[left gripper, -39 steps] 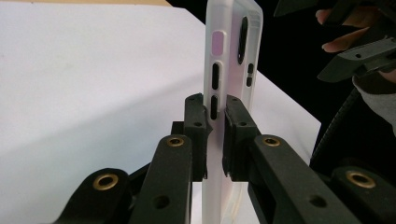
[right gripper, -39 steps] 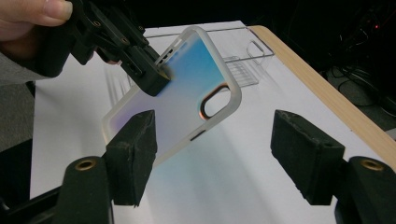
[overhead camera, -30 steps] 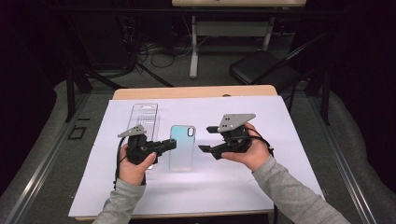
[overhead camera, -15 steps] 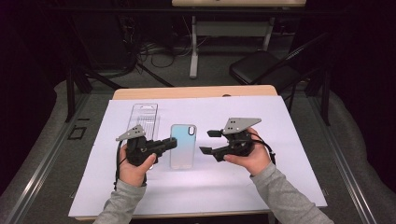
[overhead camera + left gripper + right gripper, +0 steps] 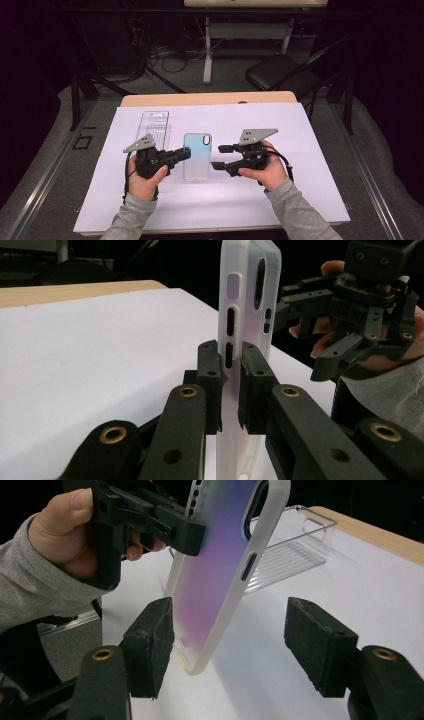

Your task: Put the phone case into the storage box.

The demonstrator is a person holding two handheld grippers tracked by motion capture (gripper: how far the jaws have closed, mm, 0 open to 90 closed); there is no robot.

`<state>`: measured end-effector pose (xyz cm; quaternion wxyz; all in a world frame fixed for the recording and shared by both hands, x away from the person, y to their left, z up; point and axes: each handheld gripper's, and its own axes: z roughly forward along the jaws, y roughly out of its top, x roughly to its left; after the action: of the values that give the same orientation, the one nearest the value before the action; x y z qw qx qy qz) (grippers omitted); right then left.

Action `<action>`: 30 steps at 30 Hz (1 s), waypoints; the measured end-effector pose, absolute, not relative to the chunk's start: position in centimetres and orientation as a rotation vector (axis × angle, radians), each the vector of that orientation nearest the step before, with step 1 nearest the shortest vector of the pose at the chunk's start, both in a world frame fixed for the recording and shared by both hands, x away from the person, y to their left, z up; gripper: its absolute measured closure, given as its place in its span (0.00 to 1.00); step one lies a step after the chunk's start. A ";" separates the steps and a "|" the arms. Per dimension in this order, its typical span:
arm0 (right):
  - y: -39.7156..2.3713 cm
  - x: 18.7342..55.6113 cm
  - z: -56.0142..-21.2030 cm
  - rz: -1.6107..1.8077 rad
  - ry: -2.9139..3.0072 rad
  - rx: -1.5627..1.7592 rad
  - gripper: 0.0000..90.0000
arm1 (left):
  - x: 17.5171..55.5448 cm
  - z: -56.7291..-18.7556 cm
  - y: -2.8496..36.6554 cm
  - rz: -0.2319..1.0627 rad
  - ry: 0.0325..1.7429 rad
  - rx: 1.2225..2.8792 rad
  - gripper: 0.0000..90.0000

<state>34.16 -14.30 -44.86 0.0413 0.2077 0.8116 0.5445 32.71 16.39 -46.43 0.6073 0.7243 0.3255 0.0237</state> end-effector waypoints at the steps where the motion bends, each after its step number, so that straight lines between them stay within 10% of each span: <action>1: -14.3 34.1 -45.0 1.664 2.489 0.638 0.40 | 32.7 -46.4 16.4 0.056 0.752 1.675 0.91; 30: -14.4 33.8 -46.7 1.654 2.510 0.682 0.48 | 32.3 -46.8 15.3 0.053 0.714 1.674 0.91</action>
<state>33.81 -14.38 -46.66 0.0298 0.2213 0.8139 0.5363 32.26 15.25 -46.75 0.6135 0.7260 0.3099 0.0232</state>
